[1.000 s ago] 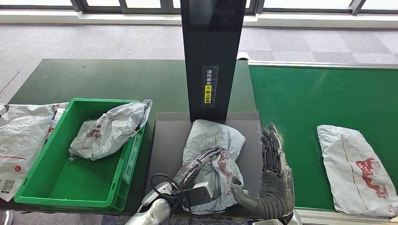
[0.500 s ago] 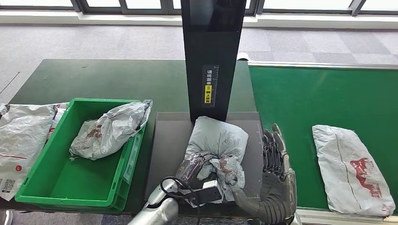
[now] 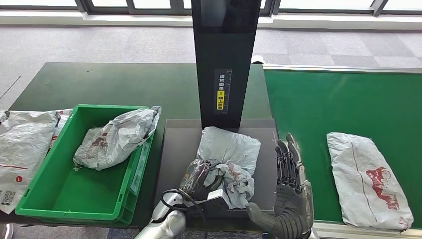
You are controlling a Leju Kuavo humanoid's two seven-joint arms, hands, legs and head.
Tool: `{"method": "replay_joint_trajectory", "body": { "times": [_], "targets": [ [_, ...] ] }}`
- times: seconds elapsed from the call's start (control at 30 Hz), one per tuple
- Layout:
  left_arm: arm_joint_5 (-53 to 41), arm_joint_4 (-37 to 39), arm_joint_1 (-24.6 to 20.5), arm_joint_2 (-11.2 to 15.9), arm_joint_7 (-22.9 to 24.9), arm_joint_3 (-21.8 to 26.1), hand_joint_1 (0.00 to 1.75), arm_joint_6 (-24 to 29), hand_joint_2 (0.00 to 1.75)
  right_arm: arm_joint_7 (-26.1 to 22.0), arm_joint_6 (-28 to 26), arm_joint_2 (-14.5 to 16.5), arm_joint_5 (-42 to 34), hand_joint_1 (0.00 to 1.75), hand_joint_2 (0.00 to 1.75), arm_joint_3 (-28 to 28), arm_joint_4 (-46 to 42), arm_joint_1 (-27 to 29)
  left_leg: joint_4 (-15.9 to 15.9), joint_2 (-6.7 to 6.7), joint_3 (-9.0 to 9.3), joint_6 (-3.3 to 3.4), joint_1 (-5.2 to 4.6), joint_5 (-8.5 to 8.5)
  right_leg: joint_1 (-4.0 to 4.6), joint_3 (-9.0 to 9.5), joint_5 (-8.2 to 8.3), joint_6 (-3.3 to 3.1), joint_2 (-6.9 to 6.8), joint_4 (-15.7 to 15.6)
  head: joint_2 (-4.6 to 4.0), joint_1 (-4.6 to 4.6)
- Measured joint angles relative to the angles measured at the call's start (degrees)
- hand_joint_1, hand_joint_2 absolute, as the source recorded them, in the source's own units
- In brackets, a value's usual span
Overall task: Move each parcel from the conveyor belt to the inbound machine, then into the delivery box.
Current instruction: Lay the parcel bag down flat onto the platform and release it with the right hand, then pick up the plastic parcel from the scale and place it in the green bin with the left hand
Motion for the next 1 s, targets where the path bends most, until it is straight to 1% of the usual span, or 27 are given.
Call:
{"method": "replay_joint_trajectory", "body": {
  "times": [0.13, 0.27, 0.57, 0.67, 0.8, 1.0],
  "targets": [
    [1.40, -5.11, 2.55, 0.74, -1.24, 1.10, 1.75, -0.10, 1.75, 0.03, 0.55, 0.00, -0.27, 0.00, 1.75, -0.02, 0.00, 0.02, 0.00, 0.00, -0.03, 0.00, 0.00, 0.00, 0.00, -0.03, -0.01, 0.00, 0.00, 0.00, 0.00, 0.00],
    [3.63, -10.91, 5.38, 1.41, -3.54, 2.08, 1.75, 0.13, 1.75, -0.10, 0.72, 0.00, -0.49, 0.00, 1.75, -0.04, -0.05, 0.19, 0.00, 0.01, -0.06, -0.01, 0.00, -0.01, 0.00, -0.07, -0.01, 0.00, 0.00, 0.00, 0.00, 0.00],
    [12.30, -35.12, 15.38, 3.60, -9.95, 7.01, 1.75, -0.06, 1.75, -0.68, 1.85, 0.00, -1.51, 0.00, 1.75, -0.61, -1.25, 1.61, -0.01, 0.01, -0.22, -0.02, 0.01, -0.02, 0.01, -0.22, -0.04, -0.02, 0.02, 0.01, 0.00, 0.00],
    [16.87, -41.82, 17.66, 4.15, -12.07, 9.78, 1.75, 0.49, 1.75, -0.54, 2.19, 0.00, -1.55, 0.00, 1.75, -0.87, -1.66, 1.77, -0.01, 0.02, -0.23, -0.02, 0.01, -0.02, 0.01, -0.24, -0.06, -0.03, 0.02, 0.01, 0.00, 0.00],
    [26.03, -47.58, 18.34, 5.04, -13.14, 15.95, 1.75, -1.47, 1.75, -0.44, 2.16, 0.00, -1.71, 0.00, 1.75, -1.08, -1.80, 1.80, -0.02, 0.02, -0.21, -0.03, 0.03, -0.01, 0.03, -0.23, -0.06, -0.04, 0.01, 0.01, 0.00, 0.00],
    [33.11, -51.18, 17.81, 6.07, -13.29, 23.27, 1.75, -2.29, 1.75, -0.34, 1.50, 0.00, -1.88, 0.00, 1.75, -1.09, -1.89, 1.95, -0.01, 0.02, -0.19, -0.04, 0.05, 0.01, 0.03, -0.22, -0.05, -0.05, 0.01, 0.03, 0.00, 0.00]
  ]
}}
